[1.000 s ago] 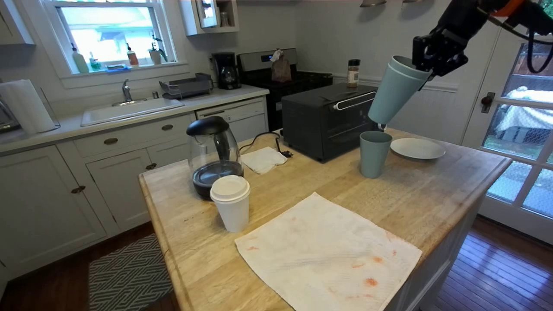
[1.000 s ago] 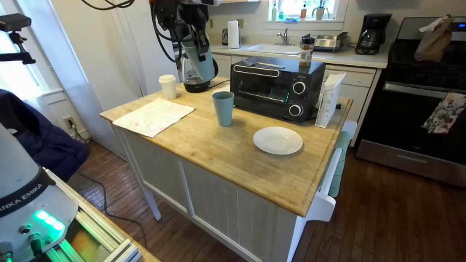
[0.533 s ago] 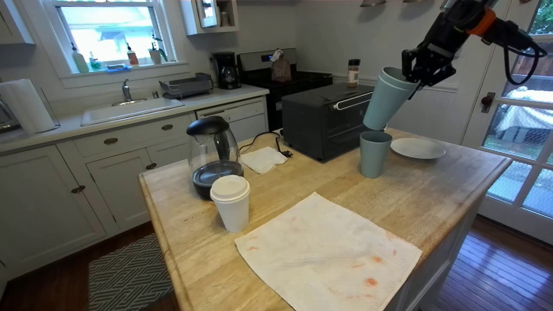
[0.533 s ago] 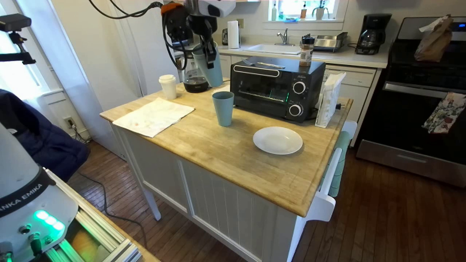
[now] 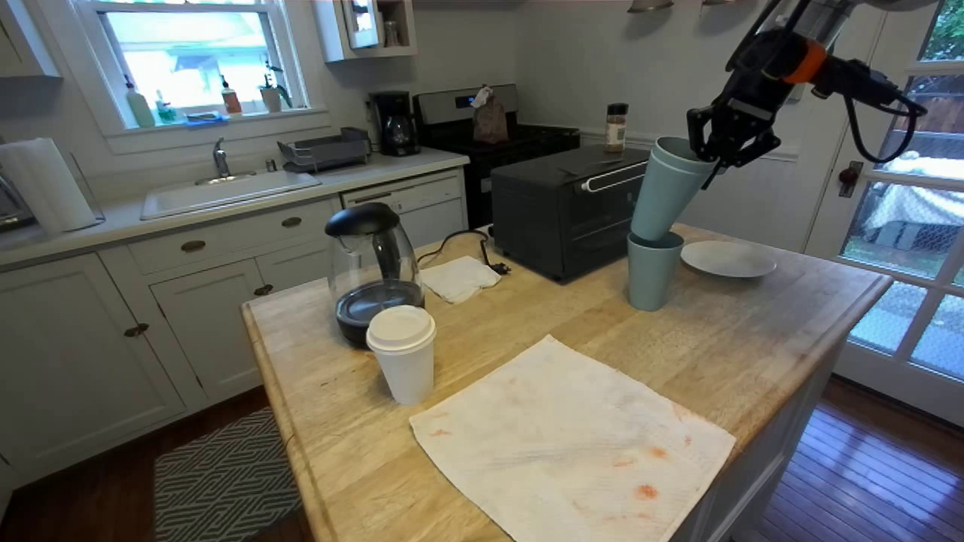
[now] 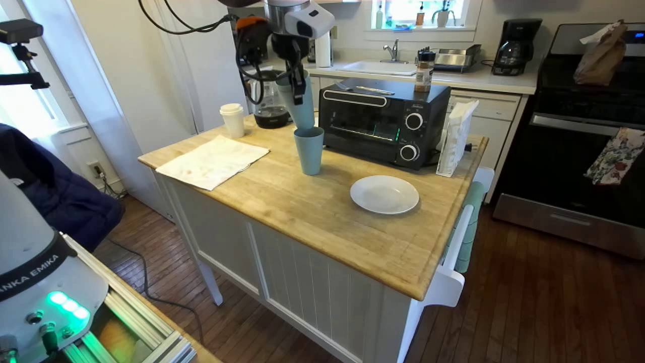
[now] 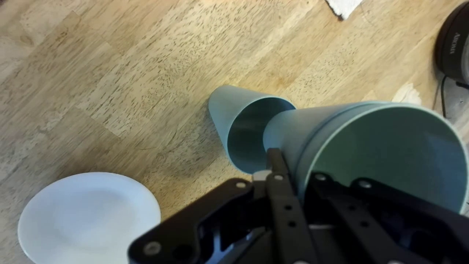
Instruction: Stack the blue cups
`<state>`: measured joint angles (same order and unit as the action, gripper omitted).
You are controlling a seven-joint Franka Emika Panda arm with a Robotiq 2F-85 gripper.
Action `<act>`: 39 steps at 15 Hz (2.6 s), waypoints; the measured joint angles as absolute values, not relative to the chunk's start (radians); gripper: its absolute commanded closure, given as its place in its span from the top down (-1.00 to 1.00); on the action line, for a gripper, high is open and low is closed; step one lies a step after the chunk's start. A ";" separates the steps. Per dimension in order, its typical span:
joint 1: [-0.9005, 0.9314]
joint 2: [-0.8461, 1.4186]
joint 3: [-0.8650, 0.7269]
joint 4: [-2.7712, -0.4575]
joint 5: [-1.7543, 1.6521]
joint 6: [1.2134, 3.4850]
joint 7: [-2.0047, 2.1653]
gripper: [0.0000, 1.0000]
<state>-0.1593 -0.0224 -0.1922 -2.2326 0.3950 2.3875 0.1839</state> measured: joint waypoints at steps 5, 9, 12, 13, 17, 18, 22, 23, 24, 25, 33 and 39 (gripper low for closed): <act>-0.165 0.009 -0.193 -2.217 0.358 2.385 0.248 -0.96; -0.167 0.047 -0.193 -2.204 0.323 2.370 0.296 -0.96; -0.167 0.081 -0.193 -2.185 0.310 2.347 0.321 -0.32; -0.167 0.092 -0.193 -2.178 0.310 2.340 0.326 -0.21; -0.167 0.131 -0.194 -2.142 0.310 2.309 0.334 0.35; -0.167 0.138 -0.194 -2.134 0.310 2.306 0.336 0.48; -0.167 0.149 -0.194 -2.111 0.310 2.303 0.338 0.98; -0.167 0.149 -0.194 -2.108 0.310 2.303 0.338 1.00; -0.167 0.149 -0.194 -2.104 0.310 2.303 0.338 1.00; -0.167 0.148 -0.194 -2.102 0.310 2.303 0.337 1.00; -0.167 0.147 -0.194 -2.101 0.310 2.303 0.337 1.00; -0.191 0.151 -0.202 -2.098 0.313 2.347 0.213 1.00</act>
<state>-0.1906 0.1507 -0.2018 -2.0977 0.3130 2.3467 0.2129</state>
